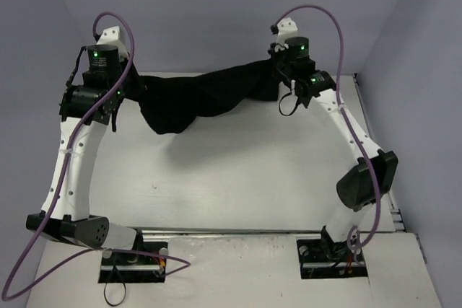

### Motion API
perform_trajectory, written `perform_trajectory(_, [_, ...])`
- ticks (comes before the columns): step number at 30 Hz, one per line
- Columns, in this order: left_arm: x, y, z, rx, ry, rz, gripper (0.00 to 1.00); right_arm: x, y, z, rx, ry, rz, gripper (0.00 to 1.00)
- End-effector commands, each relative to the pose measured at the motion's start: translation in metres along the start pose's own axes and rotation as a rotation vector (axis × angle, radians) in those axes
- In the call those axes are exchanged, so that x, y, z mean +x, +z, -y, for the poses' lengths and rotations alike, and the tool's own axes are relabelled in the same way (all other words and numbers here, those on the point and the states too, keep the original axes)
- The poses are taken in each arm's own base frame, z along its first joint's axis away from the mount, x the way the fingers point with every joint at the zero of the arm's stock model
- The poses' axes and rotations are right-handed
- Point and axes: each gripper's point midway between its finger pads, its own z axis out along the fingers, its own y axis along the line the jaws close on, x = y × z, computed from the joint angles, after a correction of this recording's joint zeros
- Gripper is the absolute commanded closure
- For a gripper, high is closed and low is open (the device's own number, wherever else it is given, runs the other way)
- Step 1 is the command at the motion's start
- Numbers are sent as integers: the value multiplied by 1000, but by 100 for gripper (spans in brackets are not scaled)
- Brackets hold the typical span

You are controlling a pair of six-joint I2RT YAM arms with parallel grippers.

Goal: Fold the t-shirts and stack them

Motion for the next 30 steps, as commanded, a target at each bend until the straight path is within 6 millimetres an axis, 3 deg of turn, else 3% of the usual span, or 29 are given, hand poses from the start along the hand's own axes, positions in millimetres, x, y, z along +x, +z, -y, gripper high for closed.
perform_trajectory(1, [-7,-23,-19,-63,17,84,100,25,-47,-21,27,-140,-77,94])
perform_trajectory(2, [6,-22,-26,-89,24,57,100,57,-48,-31,14,-149,-139,94])
perform_trajectory(6, [49,-25,-43,-126,31,-26,100,153,-69,-75,-64,-89,-322,91])
perform_trajectory(8, [81,-25,-48,-122,15,-86,100,204,-86,-86,-111,-33,-430,79])
perform_trajectory(9, [90,-27,-48,-107,5,-101,100,213,-92,-90,-113,20,-448,75])
perform_trajectory(11, [127,-19,-53,-112,-14,-190,100,234,-102,-87,-101,63,-491,59])
perform_trajectory(14, [157,-17,-55,-100,-37,-257,100,239,-109,-74,-69,136,-499,44])
perform_trajectory(19, [195,-13,-62,-114,-52,-339,100,233,-84,-33,37,262,-508,42])
perform_trajectory(22, [206,-8,-64,-118,-56,-354,100,240,-65,-27,98,260,-535,44])
perform_trajectory(24, [213,-6,-65,-122,-54,-365,100,260,-49,-29,127,262,-592,45])
perform_trajectory(30, [216,-2,-67,-127,-56,-366,100,298,-43,-25,240,340,-657,44])
